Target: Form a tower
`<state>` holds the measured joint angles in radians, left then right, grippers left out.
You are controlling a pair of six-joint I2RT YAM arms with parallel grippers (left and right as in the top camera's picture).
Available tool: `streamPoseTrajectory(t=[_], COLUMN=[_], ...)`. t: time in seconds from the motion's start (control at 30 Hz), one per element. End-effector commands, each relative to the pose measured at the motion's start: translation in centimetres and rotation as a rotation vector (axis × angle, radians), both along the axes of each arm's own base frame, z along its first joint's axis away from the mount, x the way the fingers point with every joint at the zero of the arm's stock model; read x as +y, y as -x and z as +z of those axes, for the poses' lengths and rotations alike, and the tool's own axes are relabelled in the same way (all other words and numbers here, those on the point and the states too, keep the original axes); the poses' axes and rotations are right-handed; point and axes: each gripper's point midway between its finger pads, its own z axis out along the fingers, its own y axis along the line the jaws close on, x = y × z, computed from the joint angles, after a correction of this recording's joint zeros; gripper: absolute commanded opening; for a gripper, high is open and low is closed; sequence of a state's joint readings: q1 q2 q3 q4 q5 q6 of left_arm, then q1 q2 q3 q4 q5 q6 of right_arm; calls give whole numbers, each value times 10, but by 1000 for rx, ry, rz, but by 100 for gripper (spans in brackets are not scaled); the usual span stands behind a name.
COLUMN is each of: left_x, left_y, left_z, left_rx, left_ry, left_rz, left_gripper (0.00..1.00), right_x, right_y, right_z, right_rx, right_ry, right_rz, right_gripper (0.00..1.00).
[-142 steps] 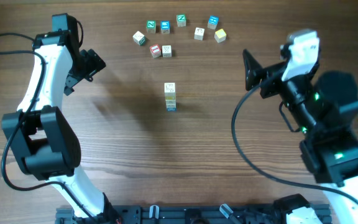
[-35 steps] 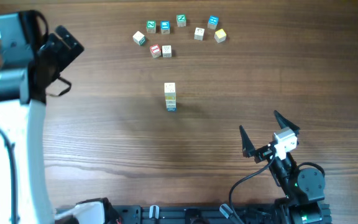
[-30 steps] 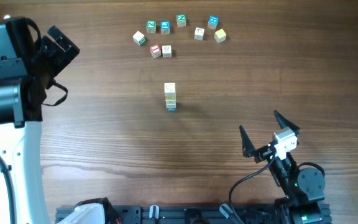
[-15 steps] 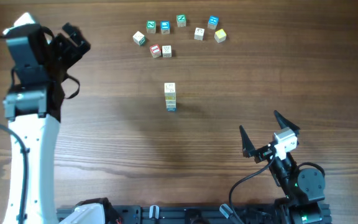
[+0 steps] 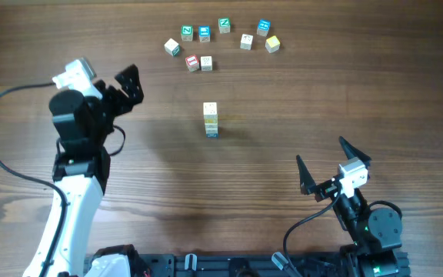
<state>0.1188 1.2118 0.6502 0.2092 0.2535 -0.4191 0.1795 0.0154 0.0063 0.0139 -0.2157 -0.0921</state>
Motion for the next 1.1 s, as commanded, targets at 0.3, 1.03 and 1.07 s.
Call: streamPoseTrajectory(t=[0.3,1.03,1.07], left_x=[-13,-8,-6], left_y=[78,137,140], left_z=[-101,-128,-129], left_rx=[102,99,102], left_ry=[-3,-33,-36], left_rz=[-26,41,48], left_gripper=[100,100,100], right_x=[-4,-4,-4], right_y=[-1,-1,-1], right_z=[2,2,2], right_rx=[-15,-16,-16], right_ry=[7,8,8], right_rz=[-21,-21,-21], right_gripper=[100,100,100])
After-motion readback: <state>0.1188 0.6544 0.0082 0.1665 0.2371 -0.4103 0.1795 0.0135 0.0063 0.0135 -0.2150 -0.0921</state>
